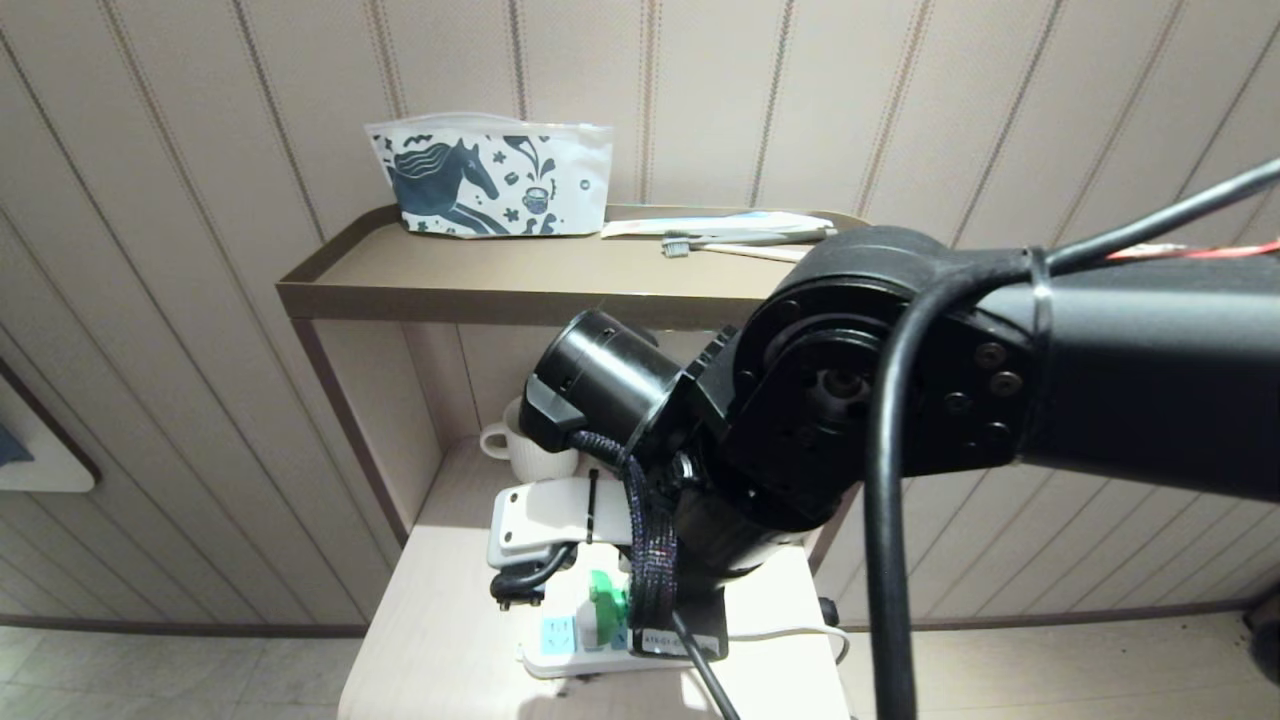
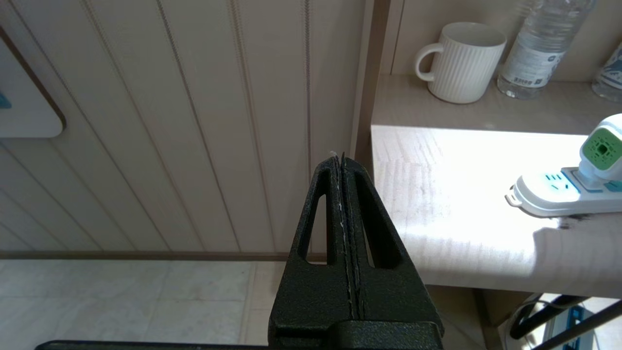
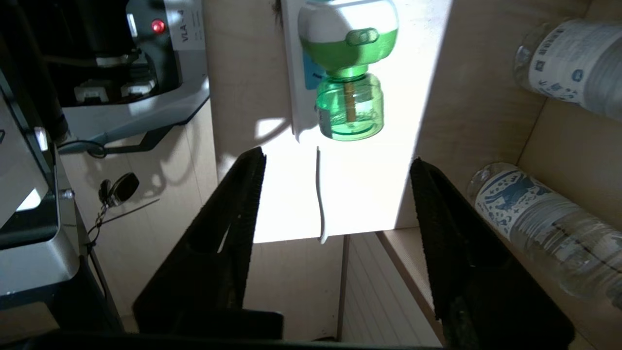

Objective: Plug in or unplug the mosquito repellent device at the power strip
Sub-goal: Hold the socket with your left hand and unplug it with your right hand

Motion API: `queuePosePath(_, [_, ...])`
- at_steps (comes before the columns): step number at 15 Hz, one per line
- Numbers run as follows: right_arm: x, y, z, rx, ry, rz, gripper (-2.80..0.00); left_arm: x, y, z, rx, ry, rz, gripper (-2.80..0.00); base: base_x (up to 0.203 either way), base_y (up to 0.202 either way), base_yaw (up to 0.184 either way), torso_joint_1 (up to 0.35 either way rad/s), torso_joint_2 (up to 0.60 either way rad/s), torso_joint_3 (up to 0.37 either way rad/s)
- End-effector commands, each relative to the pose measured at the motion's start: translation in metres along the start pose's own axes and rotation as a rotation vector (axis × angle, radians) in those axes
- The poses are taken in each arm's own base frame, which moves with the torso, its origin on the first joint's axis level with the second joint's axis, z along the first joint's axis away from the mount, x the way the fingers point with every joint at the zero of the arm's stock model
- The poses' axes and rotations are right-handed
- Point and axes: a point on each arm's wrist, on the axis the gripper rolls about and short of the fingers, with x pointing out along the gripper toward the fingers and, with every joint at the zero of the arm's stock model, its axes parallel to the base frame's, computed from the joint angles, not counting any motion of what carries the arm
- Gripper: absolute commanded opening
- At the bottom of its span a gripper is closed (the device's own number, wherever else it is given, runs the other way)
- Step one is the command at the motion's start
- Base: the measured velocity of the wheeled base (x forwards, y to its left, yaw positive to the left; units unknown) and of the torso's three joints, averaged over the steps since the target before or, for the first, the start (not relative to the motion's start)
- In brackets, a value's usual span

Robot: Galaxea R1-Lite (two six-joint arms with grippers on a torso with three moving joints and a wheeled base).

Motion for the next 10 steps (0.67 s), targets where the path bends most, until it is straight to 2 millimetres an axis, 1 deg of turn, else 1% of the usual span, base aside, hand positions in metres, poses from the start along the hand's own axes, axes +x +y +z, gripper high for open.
queuePosePath(1, [0.004,0.003,0.001,-0.014,0.017,0.01,0.0,0.0,0.0,0.0,-0.002,0.0,0.0,-2.8,0.0,0.0,0.0,0.0,0.0,0.0])
queuePosePath(4, [0.01,0.004,0.003,-0.027,0.023,0.022,0.0,0.0,0.0,0.0,-0.007,0.001,0.0,-2.8,0.0,0.0,0.0,0.0,0.0,0.0])
queuePosePath(6, [0.02,0.007,0.002,-0.05,0.05,0.049,0.0,0.0,0.0,0.0,-0.007,0.001,0.0,-2.8,0.0,0.0,0.0,0.0,0.0,0.0])
queuePosePath(10, [0.034,0.015,-0.006,-0.077,0.107,0.089,0.0,0.0,0.0,0.0,-0.008,0.001,0.001,-2.8,0.0,0.0,0.0,0.0,0.0,0.0])
